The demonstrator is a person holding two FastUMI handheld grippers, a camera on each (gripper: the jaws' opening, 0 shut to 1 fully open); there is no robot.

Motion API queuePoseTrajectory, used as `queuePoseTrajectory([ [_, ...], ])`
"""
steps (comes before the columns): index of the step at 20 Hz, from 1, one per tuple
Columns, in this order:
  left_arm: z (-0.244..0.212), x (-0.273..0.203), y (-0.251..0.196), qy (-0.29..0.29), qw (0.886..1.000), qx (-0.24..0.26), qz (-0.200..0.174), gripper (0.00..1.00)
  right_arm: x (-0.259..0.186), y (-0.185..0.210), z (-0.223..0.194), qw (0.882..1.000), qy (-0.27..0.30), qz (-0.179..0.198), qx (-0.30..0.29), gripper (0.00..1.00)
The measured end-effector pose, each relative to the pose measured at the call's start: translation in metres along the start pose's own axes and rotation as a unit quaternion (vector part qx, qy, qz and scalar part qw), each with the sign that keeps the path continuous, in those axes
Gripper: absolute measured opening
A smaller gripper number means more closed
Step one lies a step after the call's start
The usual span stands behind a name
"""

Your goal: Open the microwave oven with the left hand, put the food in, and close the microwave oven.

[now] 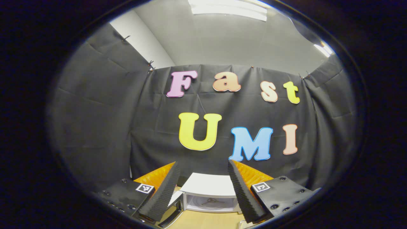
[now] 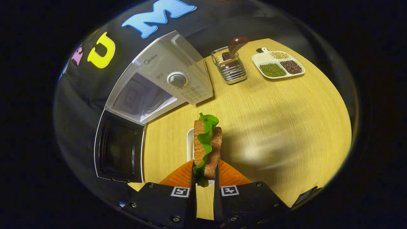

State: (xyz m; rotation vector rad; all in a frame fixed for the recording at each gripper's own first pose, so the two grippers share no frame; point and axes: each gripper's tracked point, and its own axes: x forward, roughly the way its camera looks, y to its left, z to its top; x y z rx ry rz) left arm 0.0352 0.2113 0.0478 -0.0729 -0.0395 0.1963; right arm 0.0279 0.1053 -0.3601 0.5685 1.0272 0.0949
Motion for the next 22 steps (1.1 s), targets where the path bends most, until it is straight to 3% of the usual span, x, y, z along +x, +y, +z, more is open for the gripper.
queuePoseTrajectory([
  [2,0.002,0.004,0.012,-0.002,1.0,0.005,-0.017,0.98,-0.007,0.013,0.006,0.999,-0.026,0.014,0.03,0.21],
  [6,0.01,0.016,0.042,-0.011,0.999,0.007,-0.044,0.96,-0.02,0.062,0.014,0.986,-0.065,0.088,0.122,0.21],
  [9,0.006,0.02,0.067,-0.006,0.998,-0.014,-0.058,0.94,-0.023,0.102,0.022,0.965,-0.107,0.147,0.186,0.22],
  [13,0.009,0.022,0.099,-0.009,0.998,-0.022,-0.061,0.96,-0.017,0.154,0.036,0.929,-0.138,0.217,0.266,0.22],
  [17,0.018,0.02,0.128,-0.017,0.998,-0.024,-0.054,0.96,0.006,0.187,0.044,0.913,-0.152,0.227,0.303,0.22],
  [20,0.017,0.017,0.15,-0.019,0.999,-0.026,-0.044,0.96,0.028,0.205,0.054,0.893,-0.158,0.236,0.35,0.22],
  [22,0.02,0.015,0.159,-0.023,0.998,-0.037,-0.041,0.94,0.045,0.213,0.06,0.888,-0.159,0.235,0.361,0.22],
])
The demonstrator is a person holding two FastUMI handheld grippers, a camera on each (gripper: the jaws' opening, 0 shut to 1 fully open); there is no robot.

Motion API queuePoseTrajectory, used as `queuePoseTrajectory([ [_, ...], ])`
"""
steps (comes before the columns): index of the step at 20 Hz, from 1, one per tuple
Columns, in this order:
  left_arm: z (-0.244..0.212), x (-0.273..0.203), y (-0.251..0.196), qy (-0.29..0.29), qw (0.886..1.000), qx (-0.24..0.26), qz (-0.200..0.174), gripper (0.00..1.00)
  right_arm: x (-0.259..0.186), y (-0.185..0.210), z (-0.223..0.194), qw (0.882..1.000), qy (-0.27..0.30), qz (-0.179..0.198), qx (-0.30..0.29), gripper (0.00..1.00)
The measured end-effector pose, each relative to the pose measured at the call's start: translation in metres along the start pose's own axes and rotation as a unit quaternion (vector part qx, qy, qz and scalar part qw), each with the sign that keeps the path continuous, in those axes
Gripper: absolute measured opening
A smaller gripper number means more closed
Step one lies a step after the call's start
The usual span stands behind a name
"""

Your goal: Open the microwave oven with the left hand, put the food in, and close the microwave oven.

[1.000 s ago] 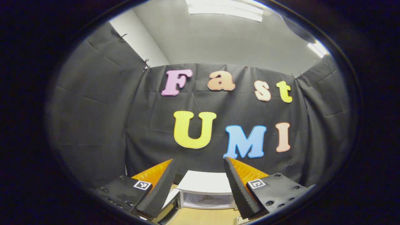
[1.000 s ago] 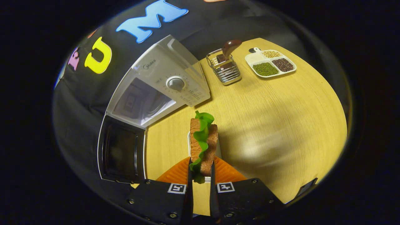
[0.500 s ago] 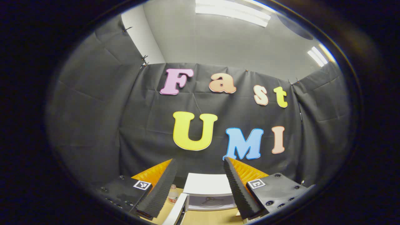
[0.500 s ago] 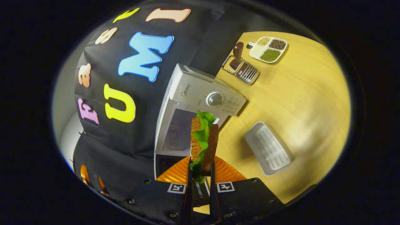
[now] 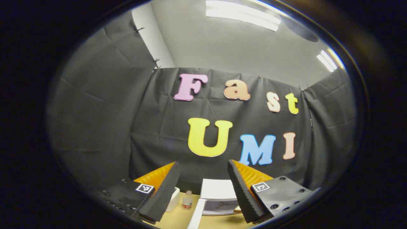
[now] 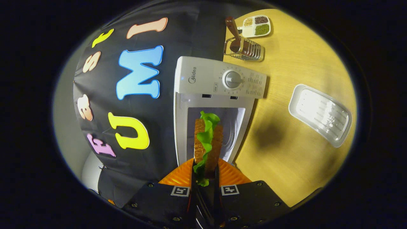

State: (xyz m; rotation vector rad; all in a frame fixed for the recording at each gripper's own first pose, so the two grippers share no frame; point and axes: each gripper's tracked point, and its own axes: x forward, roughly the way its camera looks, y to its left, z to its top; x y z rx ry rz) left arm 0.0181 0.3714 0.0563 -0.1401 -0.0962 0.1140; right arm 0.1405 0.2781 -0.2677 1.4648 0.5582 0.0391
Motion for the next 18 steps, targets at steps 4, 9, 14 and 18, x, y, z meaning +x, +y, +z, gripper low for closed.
queuePoseTrajectory([
  [4,0.003,0.0,0.025,-0.001,1.0,0.001,0.014,0.96,0.044,-0.004,-0.005,1.0,-0.016,-0.006,0.019,0.21],
  [9,0.005,-0.001,0.051,0.0,0.999,0.007,0.032,0.96,0.092,-0.016,-0.004,0.998,-0.048,-0.03,0.005,0.22],
  [14,-0.007,-0.001,0.083,0.011,0.998,0.008,0.064,0.96,0.133,-0.024,0.007,0.996,-0.083,-0.039,0.017,0.21],
  [18,-0.006,0.002,0.099,0.016,0.997,0.015,0.074,0.96,0.171,-0.03,0.008,0.992,-0.113,-0.048,0.038,0.21],
])
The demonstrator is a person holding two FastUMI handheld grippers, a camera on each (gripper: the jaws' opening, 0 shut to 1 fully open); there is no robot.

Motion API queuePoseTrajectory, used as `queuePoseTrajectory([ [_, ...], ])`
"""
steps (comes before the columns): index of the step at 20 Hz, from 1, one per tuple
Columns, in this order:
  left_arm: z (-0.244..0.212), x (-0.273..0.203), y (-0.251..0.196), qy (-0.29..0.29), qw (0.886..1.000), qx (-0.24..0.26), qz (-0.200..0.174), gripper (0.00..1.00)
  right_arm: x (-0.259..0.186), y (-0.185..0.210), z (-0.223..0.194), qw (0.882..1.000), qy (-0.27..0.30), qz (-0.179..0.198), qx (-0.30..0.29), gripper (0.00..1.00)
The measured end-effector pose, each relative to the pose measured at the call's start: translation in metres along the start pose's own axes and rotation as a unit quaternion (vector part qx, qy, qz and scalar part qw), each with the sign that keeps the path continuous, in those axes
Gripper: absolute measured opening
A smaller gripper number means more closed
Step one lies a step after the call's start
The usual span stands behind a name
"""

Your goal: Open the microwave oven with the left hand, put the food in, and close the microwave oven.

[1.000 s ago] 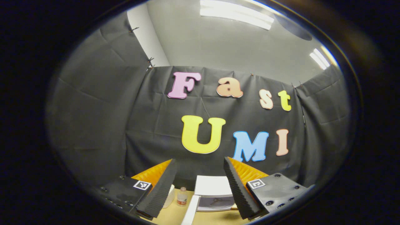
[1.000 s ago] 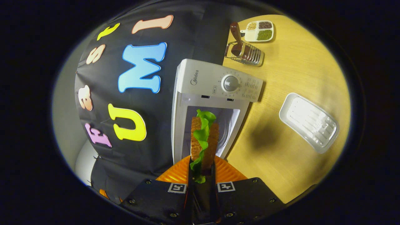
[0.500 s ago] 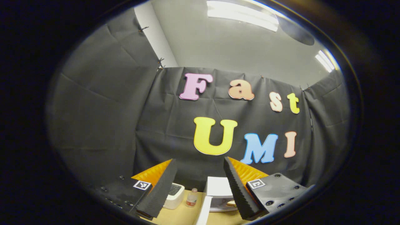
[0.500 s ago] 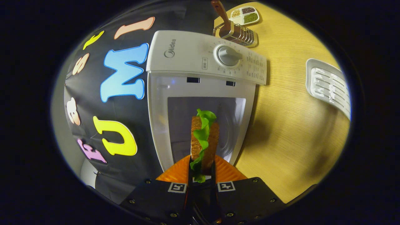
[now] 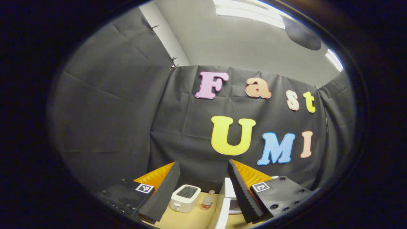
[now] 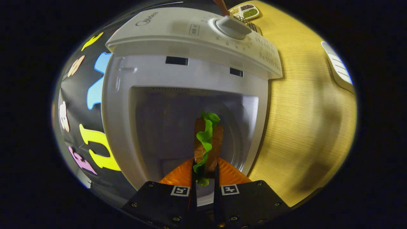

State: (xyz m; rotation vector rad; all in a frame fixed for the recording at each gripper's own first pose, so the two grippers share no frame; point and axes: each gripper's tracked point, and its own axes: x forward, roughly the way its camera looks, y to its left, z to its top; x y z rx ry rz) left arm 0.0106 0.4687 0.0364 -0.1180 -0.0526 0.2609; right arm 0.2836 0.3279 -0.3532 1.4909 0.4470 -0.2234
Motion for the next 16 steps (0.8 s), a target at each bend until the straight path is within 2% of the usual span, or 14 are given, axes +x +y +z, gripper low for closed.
queuePoseTrajectory([
  [3,-0.002,0.001,0.011,0.007,1.0,0.009,0.008,0.96,0.026,0.002,-0.007,1.0,-0.018,-0.004,0.011,0.22],
  [6,-0.003,0.002,0.019,0.01,1.0,0.01,0.013,0.96,0.043,0.001,-0.014,1.0,-0.022,-0.017,-0.005,0.22],
  [7,-0.002,0.003,0.019,0.009,1.0,0.009,0.013,0.96,0.044,0.0,-0.018,0.999,-0.015,-0.023,-0.021,0.28],
  [8,-0.001,0.005,0.018,0.006,1.0,0.007,0.012,0.94,0.044,-0.003,-0.021,0.998,-0.008,-0.035,-0.044,0.3],
  [9,0.0,0.007,0.017,0.004,1.0,0.005,0.01,0.96,0.04,-0.008,-0.02,0.997,-0.001,-0.049,-0.065,0.41],
  [11,0.0,0.011,0.012,0.002,1.0,0.003,0.002,0.96,0.035,-0.01,-0.017,0.995,0.006,-0.059,-0.075,0.52],
  [12,-0.001,0.012,0.008,0.001,1.0,0.004,-0.002,0.96,0.03,-0.013,-0.015,0.995,0.009,-0.062,-0.078,0.52],
  [13,-0.001,0.013,0.005,-0.002,1.0,0.006,-0.005,0.96,0.026,-0.019,-0.01,0.994,0.009,-0.066,-0.089,0.66],
  [15,0.0,0.018,-0.004,-0.005,1.0,0.004,-0.012,0.94,0.01,-0.022,-0.004,0.991,0.014,-0.066,-0.114,0.83],
  [16,-0.003,0.019,-0.01,-0.004,1.0,0.001,-0.018,0.96,0.001,-0.023,-0.003,0.99,0.018,-0.064,-0.128,0.83],
])
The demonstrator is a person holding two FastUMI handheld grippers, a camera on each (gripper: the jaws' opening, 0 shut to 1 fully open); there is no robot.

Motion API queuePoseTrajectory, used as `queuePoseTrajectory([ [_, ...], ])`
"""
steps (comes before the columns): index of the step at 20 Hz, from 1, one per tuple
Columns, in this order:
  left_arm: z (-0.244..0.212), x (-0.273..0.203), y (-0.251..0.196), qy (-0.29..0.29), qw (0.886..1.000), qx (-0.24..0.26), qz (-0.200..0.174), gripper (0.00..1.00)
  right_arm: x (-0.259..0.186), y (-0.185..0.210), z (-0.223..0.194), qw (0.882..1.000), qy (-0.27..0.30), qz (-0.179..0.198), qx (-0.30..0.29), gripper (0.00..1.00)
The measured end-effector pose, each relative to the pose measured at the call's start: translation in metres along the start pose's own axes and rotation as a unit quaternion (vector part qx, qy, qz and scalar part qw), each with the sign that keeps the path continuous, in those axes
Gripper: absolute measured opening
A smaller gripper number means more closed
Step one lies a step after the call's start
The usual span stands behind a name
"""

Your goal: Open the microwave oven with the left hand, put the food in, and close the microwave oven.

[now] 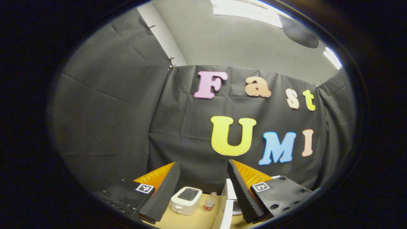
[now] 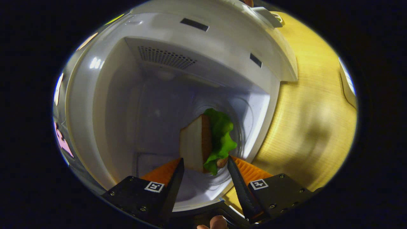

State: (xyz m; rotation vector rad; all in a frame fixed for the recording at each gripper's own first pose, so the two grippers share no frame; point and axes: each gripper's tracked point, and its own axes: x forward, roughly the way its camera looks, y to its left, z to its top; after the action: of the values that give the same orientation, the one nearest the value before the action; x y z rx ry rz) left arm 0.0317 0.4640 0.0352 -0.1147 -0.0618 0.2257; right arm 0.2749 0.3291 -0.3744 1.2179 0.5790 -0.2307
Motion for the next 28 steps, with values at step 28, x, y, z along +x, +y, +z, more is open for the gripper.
queuePoseTrajectory([
  [28,-0.073,-0.043,-0.197,0.044,0.987,0.025,-0.153,0.96,-0.374,0.097,0.146,0.804,-0.224,0.115,-0.539,0.83],
])
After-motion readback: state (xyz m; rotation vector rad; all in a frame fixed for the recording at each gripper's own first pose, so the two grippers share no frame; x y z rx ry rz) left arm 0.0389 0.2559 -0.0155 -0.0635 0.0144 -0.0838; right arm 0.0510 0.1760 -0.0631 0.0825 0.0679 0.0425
